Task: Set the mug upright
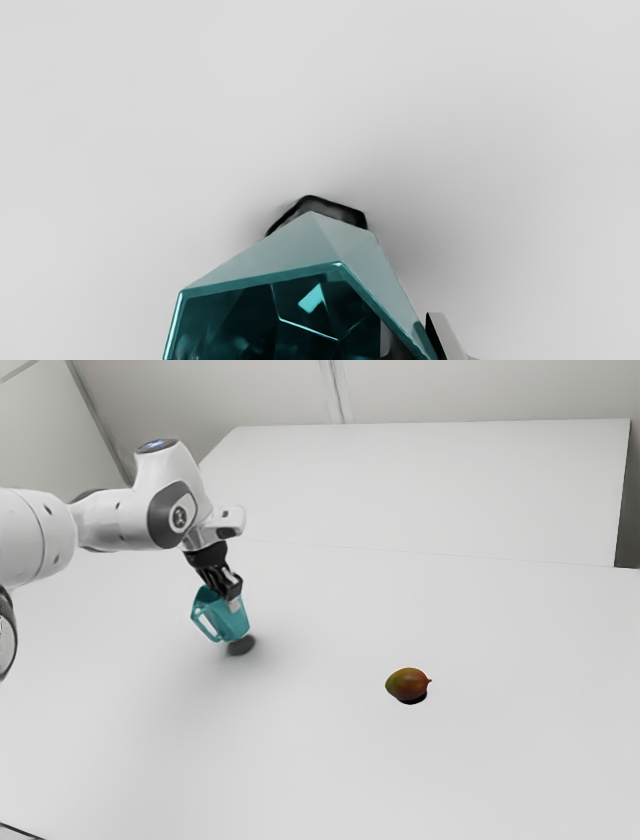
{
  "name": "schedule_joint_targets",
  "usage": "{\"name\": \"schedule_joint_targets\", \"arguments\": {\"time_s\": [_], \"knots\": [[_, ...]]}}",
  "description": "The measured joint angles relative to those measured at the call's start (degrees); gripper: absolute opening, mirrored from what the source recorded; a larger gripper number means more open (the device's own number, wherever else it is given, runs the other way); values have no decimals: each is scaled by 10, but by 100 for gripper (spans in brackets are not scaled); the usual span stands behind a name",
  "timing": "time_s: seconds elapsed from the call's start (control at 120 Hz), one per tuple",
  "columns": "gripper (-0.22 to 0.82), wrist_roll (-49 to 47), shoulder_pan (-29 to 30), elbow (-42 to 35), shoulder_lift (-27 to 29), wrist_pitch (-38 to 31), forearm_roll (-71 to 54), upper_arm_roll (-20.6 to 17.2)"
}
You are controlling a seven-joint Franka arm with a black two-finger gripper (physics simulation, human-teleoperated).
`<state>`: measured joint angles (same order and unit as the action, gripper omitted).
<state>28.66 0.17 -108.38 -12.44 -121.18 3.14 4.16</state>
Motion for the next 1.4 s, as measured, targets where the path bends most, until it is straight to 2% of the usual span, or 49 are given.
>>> {"name": "schedule_joint_targets", "arguments": {"time_s": [0.367, 0.575, 0.675, 0.792, 1.092, 1.233, 1.4], "knots": [[-17, -76, -4, -24, -31, -42, -18, -1], [27, -96, -5, -25, -25, -39, -5, -2], [40, -103, -5, -23, -10, -33, -3, -2], [49, -109, -5, -11, 12, -17, -1, -2], [58, -122, 1, 161, 12, 113, 1, -2], [59, -125, 0, 183, 16, 167, 4, -1], [60, -128, 2, 186, 17, 198, 6, 0]]}}
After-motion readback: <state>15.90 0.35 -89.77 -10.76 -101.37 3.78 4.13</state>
